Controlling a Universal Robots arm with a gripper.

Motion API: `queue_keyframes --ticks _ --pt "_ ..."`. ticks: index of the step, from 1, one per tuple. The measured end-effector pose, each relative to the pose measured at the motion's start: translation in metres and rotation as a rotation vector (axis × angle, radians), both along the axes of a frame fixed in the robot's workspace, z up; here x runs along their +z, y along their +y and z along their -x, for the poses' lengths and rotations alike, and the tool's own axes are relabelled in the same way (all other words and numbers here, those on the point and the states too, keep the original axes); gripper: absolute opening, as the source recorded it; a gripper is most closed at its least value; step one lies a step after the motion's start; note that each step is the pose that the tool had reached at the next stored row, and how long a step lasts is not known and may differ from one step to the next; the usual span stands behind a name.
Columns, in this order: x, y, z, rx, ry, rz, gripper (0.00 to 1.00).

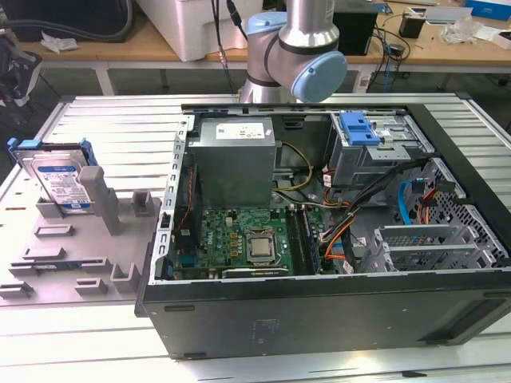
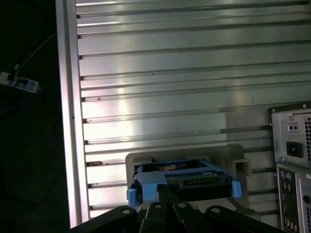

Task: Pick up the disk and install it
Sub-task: 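Reach for the disk, then pick up the disk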

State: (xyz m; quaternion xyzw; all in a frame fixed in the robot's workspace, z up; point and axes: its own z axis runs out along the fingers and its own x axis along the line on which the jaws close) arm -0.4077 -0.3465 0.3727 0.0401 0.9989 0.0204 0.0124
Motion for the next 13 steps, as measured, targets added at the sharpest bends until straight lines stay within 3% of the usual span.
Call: queue_keyframes --ticks 13 --pt "0.0 0.0 0.0 0.0 0.0 0.0006 0.11"
